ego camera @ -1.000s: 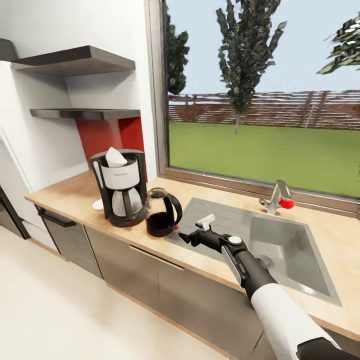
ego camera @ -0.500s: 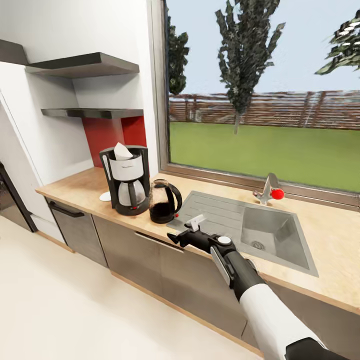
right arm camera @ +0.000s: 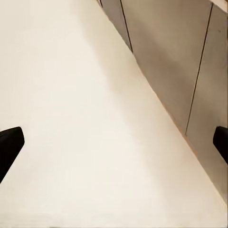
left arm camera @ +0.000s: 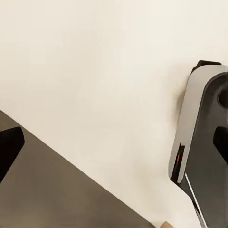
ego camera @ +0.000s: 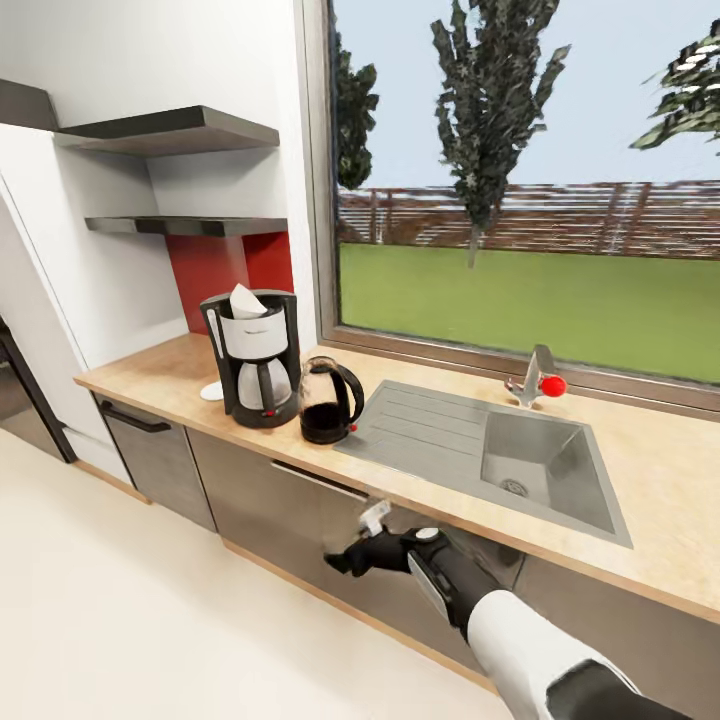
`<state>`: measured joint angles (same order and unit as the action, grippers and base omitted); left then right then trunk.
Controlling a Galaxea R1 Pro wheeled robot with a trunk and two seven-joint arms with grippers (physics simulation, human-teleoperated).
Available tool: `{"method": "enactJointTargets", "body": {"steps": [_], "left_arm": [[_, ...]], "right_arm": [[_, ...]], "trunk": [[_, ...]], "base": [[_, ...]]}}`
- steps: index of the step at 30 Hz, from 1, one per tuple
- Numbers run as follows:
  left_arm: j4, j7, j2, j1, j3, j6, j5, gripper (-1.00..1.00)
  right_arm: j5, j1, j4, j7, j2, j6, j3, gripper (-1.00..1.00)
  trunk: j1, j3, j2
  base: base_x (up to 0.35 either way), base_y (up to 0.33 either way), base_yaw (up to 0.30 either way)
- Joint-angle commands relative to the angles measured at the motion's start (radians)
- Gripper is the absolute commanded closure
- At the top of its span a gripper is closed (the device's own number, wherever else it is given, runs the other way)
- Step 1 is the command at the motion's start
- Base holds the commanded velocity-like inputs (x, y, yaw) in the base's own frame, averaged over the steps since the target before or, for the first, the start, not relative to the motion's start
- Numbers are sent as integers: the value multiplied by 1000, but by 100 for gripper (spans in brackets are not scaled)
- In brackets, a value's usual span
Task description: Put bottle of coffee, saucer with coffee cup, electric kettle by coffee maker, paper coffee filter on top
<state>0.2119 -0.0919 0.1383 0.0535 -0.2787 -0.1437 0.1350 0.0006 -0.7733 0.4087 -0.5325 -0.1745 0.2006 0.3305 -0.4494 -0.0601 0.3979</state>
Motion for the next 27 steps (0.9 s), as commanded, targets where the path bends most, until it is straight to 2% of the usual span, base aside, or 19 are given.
{"method": "enactJointTargets", "body": {"steps": [1,3,7,11,13,14,15,16,17,18,20,21,22,24,27], "left_arm": [[0,-2,-1,0,-4,-2,12,-100],[-1,-1,-1,0,0,-1,15,-100],[-8,0,-2,1,5,-1,16,-100],[-13,3,-3,6,8,0,17,-100],[-14,4,-4,9,8,-2,16,-100],[-14,4,-5,9,8,-2,15,-100],[-14,4,-6,9,7,-3,14,-100],[-9,4,-10,8,2,-3,9,-100],[-5,4,-11,6,-1,-4,8,-100],[-2,3,-13,0,-3,-6,6,-100],[7,1,-17,-28,-9,-7,0,-100],[9,0,-25,-46,-12,-6,-4,-100],[11,0,-49,-59,-13,-7,-7,-100],[13,2,-74,-64,-13,-9,-8,-100],[15,2,-89,-66,-13,-11,-9,-100]], "right_arm": [[-1,-1,-85,-1,0,4,6,-100],[-1,-1,-210,0,0,3,9,-100],[1,13,-352,3,0,-16,9,-100],[5,108,-379,13,0,-52,9,-100],[4,175,-382,99,0,-58,8,-100],[3,198,-382,165,0,-59,7,-100],[-4,230,-382,273,0,-59,7,-100],[-31,261,-382,382,0,-59,4,-100],[-68,279,-382,447,0,-59,-2,-100],[-127,293,-383,501,0,-59,-12,-100],[-255,309,-383,562,0,-59,-24,-100],[-318,316,-384,582,22,-59,-28,-100],[-358,320,-384,595,38,-58,-30,-100],[-374,321,-384,600,43,-58,-30,-100],[-383,323,-383,604,43,-59,-30,-100]], "trunk": [[-1,-2,2],[-1,-2,2],[-1,-2,2],[-1,-2,2],[-1,-2,2],[-1,-2,2],[-1,-2,2],[-1,-2,2],[-1,-2,2],[-1,-2,2],[-1,-2,2],[-1,-2,2],[-1,-2,2],[-1,-2,2],[-1,-2,2]], "base": [[0,0,0],[0,0,0],[0,0,0],[0,0,0],[0,0,0],[0,0,0],[0,0,0],[0,0,0],[0,0,0],[0,0,0],[0,0,0],[0,0,0],[0,0,0],[0,0,0],[0,0,0]]}}
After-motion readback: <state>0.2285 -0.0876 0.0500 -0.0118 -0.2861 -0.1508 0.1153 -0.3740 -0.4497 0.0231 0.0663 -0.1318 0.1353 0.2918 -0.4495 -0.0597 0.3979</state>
